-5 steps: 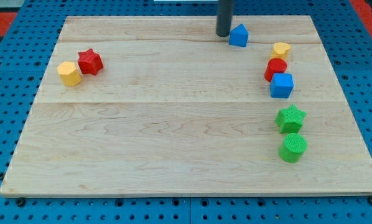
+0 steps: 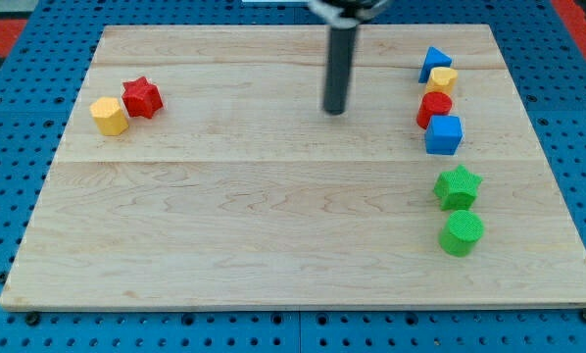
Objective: Push yellow hexagon along with red star towards the top center
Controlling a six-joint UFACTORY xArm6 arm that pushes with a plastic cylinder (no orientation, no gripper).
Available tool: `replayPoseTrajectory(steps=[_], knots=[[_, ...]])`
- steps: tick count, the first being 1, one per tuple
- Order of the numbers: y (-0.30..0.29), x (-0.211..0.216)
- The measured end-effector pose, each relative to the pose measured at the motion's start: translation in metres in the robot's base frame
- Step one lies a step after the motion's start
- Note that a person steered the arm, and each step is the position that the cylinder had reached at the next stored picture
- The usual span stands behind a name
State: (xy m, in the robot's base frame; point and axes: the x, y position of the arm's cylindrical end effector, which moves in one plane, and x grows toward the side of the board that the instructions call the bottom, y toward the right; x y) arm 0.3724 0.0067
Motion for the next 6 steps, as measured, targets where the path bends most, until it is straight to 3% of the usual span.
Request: replayPoseTrajectory(steps=[1,2,3,4,5,6], knots=[[-0.127,0.020],[-0.161,0.054],[-0.257,0.051],[-0.272,0.028],[-0.222,0.000],[-0.149,-0.054]])
